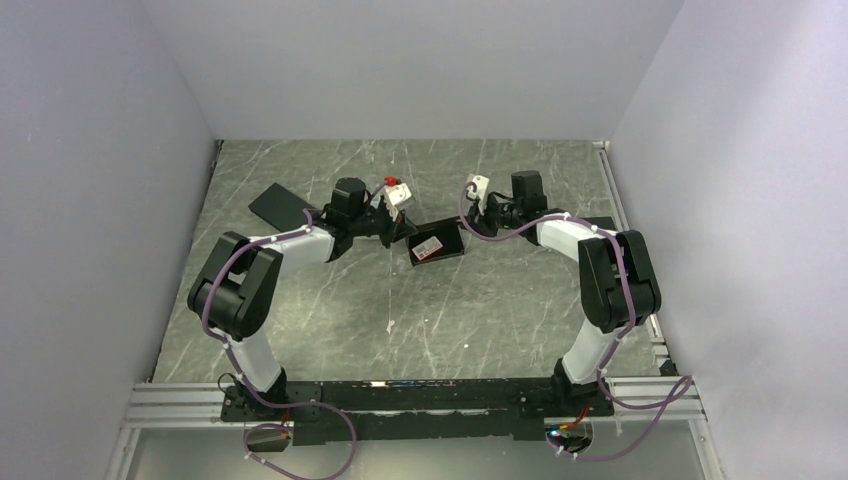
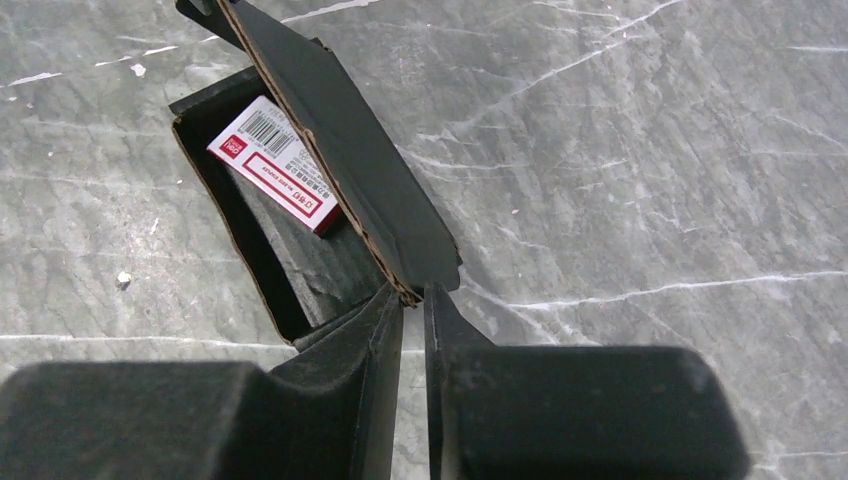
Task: Fold the paper box
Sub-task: Close the paper box at the center of the board.
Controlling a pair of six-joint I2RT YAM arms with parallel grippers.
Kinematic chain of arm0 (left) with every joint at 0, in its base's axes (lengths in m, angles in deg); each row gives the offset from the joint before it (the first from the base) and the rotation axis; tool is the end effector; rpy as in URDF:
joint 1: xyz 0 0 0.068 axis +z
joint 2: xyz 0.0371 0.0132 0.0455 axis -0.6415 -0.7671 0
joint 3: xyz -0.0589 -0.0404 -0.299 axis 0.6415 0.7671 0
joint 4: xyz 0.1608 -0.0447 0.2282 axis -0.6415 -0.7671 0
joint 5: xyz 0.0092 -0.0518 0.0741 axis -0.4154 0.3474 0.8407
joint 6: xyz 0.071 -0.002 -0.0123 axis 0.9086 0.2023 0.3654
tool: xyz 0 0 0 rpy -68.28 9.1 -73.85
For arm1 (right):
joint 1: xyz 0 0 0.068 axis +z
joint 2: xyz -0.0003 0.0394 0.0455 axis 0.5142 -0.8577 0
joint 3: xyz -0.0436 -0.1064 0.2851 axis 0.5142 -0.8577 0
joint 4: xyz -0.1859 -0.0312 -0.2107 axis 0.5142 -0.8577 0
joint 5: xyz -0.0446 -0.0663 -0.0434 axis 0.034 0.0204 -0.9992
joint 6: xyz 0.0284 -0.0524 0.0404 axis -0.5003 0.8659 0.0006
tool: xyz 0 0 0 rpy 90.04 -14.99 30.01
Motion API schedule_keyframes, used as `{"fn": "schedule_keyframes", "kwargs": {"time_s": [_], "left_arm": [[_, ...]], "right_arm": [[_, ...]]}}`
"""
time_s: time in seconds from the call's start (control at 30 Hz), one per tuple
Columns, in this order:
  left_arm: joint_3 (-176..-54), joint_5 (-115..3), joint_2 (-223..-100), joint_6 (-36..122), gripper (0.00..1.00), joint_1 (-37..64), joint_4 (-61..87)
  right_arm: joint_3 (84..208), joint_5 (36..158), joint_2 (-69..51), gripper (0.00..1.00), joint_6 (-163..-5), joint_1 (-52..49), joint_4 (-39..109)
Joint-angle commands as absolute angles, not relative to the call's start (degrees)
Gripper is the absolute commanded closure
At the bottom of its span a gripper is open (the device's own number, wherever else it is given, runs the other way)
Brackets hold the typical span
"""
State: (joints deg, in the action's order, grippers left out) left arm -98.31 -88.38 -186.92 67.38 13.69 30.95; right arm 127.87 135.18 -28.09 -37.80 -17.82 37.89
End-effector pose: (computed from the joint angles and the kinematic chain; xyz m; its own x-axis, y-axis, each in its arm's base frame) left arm 0.3552 -0.2181 0.2114 -0.1795 0.2723 -0.9453 0.9277 0.3665 -0.0706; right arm 0.3785 0.1323 0.1971 -0.0421 -0.4625 -0.8856 -0.9346 0.3316 -0.1288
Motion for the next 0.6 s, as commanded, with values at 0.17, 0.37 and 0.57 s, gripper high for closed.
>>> {"fn": "schedule_keyframes", "kwargs": {"time_s": [0.17, 0.37, 0.57], "left_arm": [[-100.4, -88.7, -187.5, 65.9, 1.00, 14.1, 30.5], [-100.3, -88.8, -187.7, 65.8, 1.00, 14.1, 30.6], [-100.3, -89.0, -187.9, 65.7, 1.00, 14.1, 30.8]], "right_arm": [[130.0, 137.3, -27.0, 0.92, -38.3, -16.7, 36.0], [129.0, 135.7, -26.2, 0.97, -41.9, -15.9, 37.6], [128.7, 133.7, -26.1, 1.00, -47.0, -14.7, 38.5]]}}
